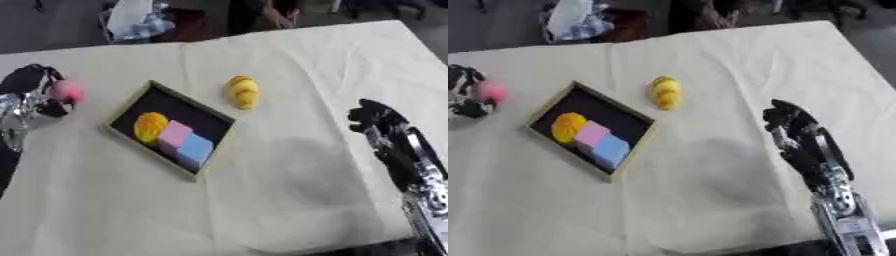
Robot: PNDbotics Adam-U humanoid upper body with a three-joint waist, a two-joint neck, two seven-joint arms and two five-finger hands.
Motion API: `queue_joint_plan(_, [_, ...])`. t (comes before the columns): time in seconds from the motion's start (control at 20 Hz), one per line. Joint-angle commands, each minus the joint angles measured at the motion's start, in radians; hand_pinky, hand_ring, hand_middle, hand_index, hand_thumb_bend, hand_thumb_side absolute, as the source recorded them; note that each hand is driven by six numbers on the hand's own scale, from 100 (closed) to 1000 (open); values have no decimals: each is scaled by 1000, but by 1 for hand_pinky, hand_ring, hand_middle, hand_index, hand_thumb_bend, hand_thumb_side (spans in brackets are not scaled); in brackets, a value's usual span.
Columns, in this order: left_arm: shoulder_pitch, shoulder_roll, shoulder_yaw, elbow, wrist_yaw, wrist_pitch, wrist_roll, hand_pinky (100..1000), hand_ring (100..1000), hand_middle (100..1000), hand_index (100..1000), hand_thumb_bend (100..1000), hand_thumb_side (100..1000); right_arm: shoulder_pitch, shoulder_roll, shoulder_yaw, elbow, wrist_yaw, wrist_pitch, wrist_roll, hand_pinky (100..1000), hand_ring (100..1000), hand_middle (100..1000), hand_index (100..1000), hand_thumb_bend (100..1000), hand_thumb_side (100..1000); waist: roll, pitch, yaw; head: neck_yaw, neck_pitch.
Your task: Pick up objects on the table and place them in the box.
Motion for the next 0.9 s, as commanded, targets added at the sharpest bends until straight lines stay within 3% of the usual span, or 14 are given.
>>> queue_joint_plan(0.05, [-23,21,0,-18,-7,0,36,626,473,483,648,194,130,-10,-12,-1,-11,-7,-3,4,800,812,722,855,100,481,-11,0,1,-1,-6])
queue_joint_plan(0.15, [-25,28,2,-42,7,-1,69,618,456,458,616,140,131,-10,-12,-2,-10,-7,-3,3,800,812,721,855,100,482,-10,-1,3,-3,-6])
queue_joint_plan(0.35, [-31,48,-24,-108,53,-34,91,629,462,461,619,132,131,-10,-13,-3,-9,-6,-3,2,800,812,721,855,100,482,-9,-3,8,-6,-5])
queue_joint_plan(0.9, [-29,70,-166,-303,221,-208,-91,651,485,483,643,112,145,-12,-12,-3,-7,-5,-3,4,800,812,721,855,100,481,-8,-8,15,-13,-7])
